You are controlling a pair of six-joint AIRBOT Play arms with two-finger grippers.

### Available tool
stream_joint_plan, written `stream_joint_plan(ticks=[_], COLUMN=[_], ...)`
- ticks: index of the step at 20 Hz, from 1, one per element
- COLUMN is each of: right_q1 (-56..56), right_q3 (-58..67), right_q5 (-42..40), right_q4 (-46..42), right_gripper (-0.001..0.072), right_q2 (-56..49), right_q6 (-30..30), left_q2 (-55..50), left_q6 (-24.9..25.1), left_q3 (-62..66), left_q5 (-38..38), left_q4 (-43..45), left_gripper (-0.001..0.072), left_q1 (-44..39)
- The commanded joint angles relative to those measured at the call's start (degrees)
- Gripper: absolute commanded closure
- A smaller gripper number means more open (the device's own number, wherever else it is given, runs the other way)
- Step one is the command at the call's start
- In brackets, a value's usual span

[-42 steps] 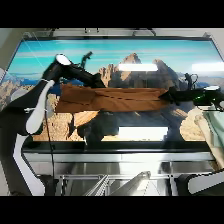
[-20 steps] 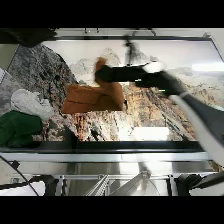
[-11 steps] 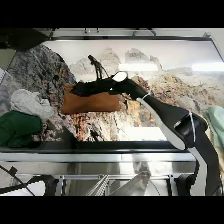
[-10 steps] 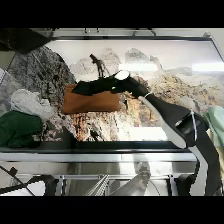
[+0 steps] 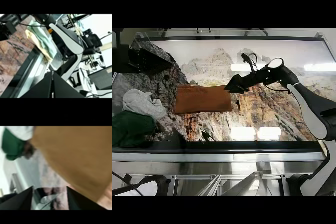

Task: Fold the shirts.

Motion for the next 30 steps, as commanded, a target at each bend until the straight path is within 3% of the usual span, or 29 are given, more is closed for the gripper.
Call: stream_joint_plan(ticks=[1,2,7,15,16,17,19,20,26,30], right_q1=[-2.0,-1.9,0.6,9.1,9.8,10.2,10.3,10.3,5.9,-6.3], right_q3=[-5.0,-5.0,-5.0,-4.9,-4.9,-4.9,-4.9,-4.9,-4.9,-4.9], right_q5=[-4.4,-4.8,-6.6,-20.6,-21.4,-21.9,-21.3,-20.8,-21.5,-24.3], right_q4=[-5.5,-5.5,-5.1,-1.0,-0.3,0.2,2.4,3.4,2.6,-7.9], right_gripper=[0.0123,0.0066,0.0069,0.0099,0.0134,0.0244,0.0619,0.0680,0.0696,0.0696], right_q2=[-0.6,-1.7,-5.5,-5.6,-5.6,-5.6,-5.5,-5.1,8.0,23.2], right_q6=[2.4,2.6,2.6,4.2,4.2,4.2,3.8,3.8,5.9,12.9], left_q2=[1.6,2.1,2.7,2.7,2.7,2.7,2.7,2.7,2.7,2.7], left_q6=[1.4,1.5,2.4,2.4,2.4,2.4,2.4,2.4,2.5,3.0], left_q3=[-3.6,-4.3,-4.9,-4.9,-4.9,-4.9,-4.9,-4.9,-4.9,-4.9], left_q5=[0.3,1.1,1.6,1.5,1.4,1.1,0.4,-0.1,-0.7,-3.1], left_q4=[-0.2,-0.2,-0.1,-0.1,-0.1,-0.1,-0.1,-0.1,-0.1,-0.1], left_gripper=[0.0694,0.0695,0.0694,0.0694,0.0694,0.0694,0.0694,0.0694,0.0694,0.0694], left_q1=[0.0,0.0,0.0,0.0,0.0,0.0,0.0,0.0,0.0,0.0])
